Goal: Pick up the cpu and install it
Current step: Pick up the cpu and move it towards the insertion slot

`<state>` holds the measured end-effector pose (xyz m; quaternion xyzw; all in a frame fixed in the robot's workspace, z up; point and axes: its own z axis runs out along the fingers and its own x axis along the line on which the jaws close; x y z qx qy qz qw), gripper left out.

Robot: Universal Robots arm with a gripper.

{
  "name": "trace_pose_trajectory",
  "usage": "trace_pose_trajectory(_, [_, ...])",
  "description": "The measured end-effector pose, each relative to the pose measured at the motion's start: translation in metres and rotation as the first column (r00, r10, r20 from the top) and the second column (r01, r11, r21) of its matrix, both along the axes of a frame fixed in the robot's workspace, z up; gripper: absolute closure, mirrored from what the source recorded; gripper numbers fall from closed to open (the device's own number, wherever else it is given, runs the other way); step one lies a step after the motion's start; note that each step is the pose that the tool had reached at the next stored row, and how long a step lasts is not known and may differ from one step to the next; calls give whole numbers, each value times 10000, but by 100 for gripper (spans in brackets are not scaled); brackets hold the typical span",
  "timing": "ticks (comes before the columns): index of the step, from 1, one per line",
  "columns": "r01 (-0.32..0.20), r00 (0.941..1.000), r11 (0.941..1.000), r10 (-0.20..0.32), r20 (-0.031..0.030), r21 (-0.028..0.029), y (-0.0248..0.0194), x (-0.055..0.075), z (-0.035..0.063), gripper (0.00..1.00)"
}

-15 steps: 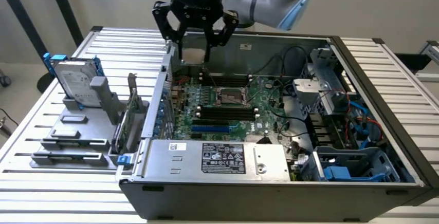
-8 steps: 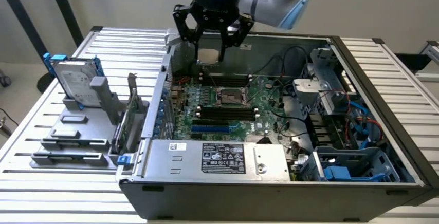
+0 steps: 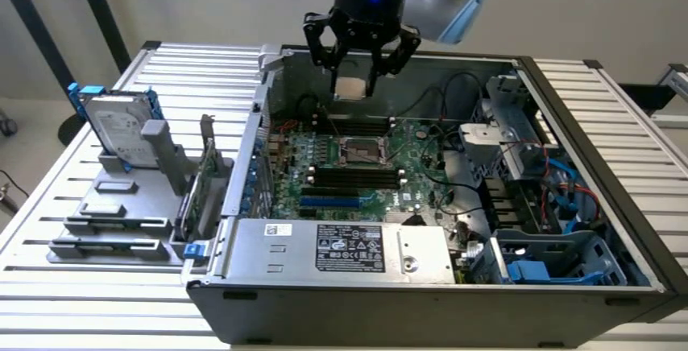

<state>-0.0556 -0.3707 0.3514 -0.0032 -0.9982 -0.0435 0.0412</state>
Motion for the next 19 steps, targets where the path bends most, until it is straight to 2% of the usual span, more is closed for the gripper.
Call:
trace_pose_trajectory(8, [-1,10000,10000,1,0,1,203,317,-145,46])
trace_pose_trajectory(10, [2,10000,10000,-2,0,-1,247,345,-182,46])
trace_pose_trajectory(14, [0,10000,10000,0,1,2,279,346,-254,46])
trace_pose_trajectory(19, [0,10000,10000,0,0,0,295,336,-345,46])
